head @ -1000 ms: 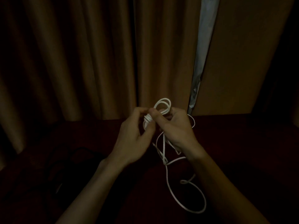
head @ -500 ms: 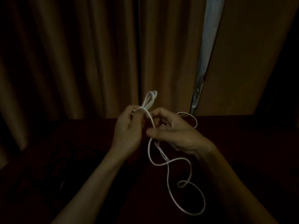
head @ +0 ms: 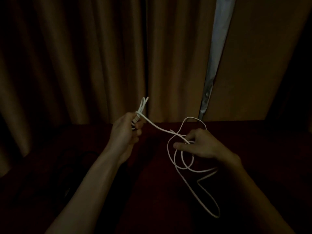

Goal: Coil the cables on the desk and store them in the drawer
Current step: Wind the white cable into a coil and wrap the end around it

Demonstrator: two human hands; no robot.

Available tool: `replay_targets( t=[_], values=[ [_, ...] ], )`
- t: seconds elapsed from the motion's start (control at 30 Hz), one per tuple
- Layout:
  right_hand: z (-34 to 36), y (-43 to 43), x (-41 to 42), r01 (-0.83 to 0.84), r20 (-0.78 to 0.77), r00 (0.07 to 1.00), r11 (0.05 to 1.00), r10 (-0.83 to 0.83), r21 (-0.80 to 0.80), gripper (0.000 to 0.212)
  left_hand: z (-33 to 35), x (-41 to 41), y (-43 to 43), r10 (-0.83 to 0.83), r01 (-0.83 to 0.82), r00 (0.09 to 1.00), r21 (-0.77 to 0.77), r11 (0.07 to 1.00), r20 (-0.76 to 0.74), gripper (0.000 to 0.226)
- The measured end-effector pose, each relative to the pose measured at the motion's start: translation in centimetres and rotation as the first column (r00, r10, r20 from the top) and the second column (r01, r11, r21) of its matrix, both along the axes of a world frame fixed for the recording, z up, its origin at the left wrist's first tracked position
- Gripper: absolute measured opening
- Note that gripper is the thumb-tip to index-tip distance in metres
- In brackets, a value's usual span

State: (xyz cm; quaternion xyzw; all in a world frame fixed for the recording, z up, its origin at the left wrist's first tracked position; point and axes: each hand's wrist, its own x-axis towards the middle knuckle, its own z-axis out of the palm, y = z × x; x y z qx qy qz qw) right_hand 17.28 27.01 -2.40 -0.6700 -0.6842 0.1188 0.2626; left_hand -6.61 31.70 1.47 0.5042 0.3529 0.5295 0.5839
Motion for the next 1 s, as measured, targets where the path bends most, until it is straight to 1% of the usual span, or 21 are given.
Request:
replay_targets(
  t=[0.03,0.07,0.1,0.13,0.2,0.23,0.3,0.33,0.37,0.43,0.5,0.53,0.6,0.67,0.7,0.73,0.77,0.83,0.87,0.93,1.0],
  values=[
    [0.0,0.0,0.3,-0.007,0.02,1.0,1.0,0.008,-0.02,0.068,-0.1,0.1,-0.1,0.004,-0.004,1.0,0.004,1.0,-0.007,0.021],
    [0.2,-0.2,0.3,-0.04,0.011,0.999,0.998,0.04,-0.047,0.064,-0.2,0.3,-0.2,0.013,-0.013,0.999,0.021,1.0,-0.034,0.02],
    [0.6,-0.3,0.2,-0.078,-0.024,0.997,0.993,0.077,-0.085,0.057,-0.3,0.6,-0.3,0.029,-0.024,0.996,0.052,0.998,-0.079,0.02],
    [1.3,-0.7,-0.1,-0.116,-0.079,0.991,0.983,0.106,-0.139,0.057,-0.4,0.8,-0.5,0.046,-0.035,0.991,0.092,0.995,-0.126,0.021],
    [2.7,-1.4,-0.6,-0.188,-0.209,0.966,0.969,0.153,-0.161,0.081,-0.7,1.2,-0.7,0.081,-0.052,0.98,0.162,0.985,-0.18,0.022],
    [3.3,-1.7,-1.0,-0.236,-0.315,0.93,0.965,0.189,-0.117,0.084,-0.9,1.3,-0.8,0.098,-0.058,0.975,0.199,0.978,-0.198,0.023],
    [4.3,-2.2,-2.5,-0.289,-0.592,0.768,0.957,0.244,0.02,0.068,-1.3,1.4,-0.8,0.131,-0.052,0.959,0.297,0.953,-0.251,0.022],
    [4.7,-2.2,-3.4,-0.292,-0.671,0.692,0.953,0.266,0.076,0.057,-1.5,1.4,-0.8,0.153,-0.045,0.948,0.358,0.933,-0.279,0.022],
    [4.8,-2.2,-4.3,-0.3,-0.699,0.655,0.948,0.286,0.107,0.047,-1.7,1.4,-0.9,0.178,-0.035,0.936,0.425,0.905,-0.303,0.021],
    [4.5,-2.0,-5.9,-0.344,-0.692,0.641,0.93,0.332,0.128,0.036,-1.9,1.4,-1.0,0.234,-0.009,0.907,0.541,0.841,-0.349,0.019],
    [4.4,-1.6,-7.2,-0.307,-0.682,0.664,0.944,0.305,0.123,0.026,-2.0,1.4,-1.2,0.286,-0.005,0.882,0.598,0.801,-0.374,0.019],
    [4.3,-1.5,-7.5,-0.279,-0.72,0.635,0.952,0.281,0.125,0.022,-2.0,1.4,-1.2,0.3,-0.017,0.878,0.603,0.798,-0.372,0.019],
    [4.3,-1.4,-7.9,-0.259,-0.797,0.551,0.959,0.246,0.117,0.015,-1.8,1.7,-1.4,0.252,-0.047,0.91,0.521,0.852,-0.33,0.021],
    [4.1,-1.1,-7.6,-0.245,-0.821,0.517,0.961,0.243,0.131,0.011,-1.2,2.1,-1.6,0.072,-0.015,0.976,0.267,0.964,-0.206,0.024],
    [4.0,-1.0,-7.4,-0.235,-0.828,0.497,0.959,0.259,0.159,0.013,-0.7,2.3,-1.9,-0.053,0.065,0.993,0.114,0.991,-0.102,0.024],
    [4.0,-1.0,-7.2,-0.238,-0.838,0.467,0.953,0.282,0.188,0.02,-0.3,2.3,-2.0,-0.183,0.183,0.983,-0.015,0.983,0.012,0.025],
    [3.9,-1.1,-7.1,-0.253,-0.847,0.436,0.945,0.304,0.209,0.027,0.1,2.2,-2.1,-0.302,0.314,0.946,-0.111,0.943,0.118,0.025],
    [3.5,-1.3,-7.0,-0.308,-0.859,0.389,0.926,0.333,0.219,0.029,0.5,1.7,-2.3,-0.484,0.525,0.847,-0.203,0.826,0.222,0.027],
    [3.3,-1.4,-7.0,-0.34,-0.851,0.391,0.914,0.352,0.221,0.025,0.5,1.5,-2.4,-0.549,0.587,0.808,-0.215,0.781,0.212,0.028],
    [3.0,-1.5,-6.9,-0.373,-0.801,0.446,0.896,0.4,0.24,0.015,0.5,0.9,-2.4,-0.625,0.636,0.77,-0.23,0.736,0.131,0.034],
    [3.3,-1.7,-6.8,-0.379,-0.737,0.521,0.89,0.431,0.253,0.009,0.6,0.6,-2.4,-0.622,0.615,0.782,-0.22,0.757,0.046,0.038]
  ],
)
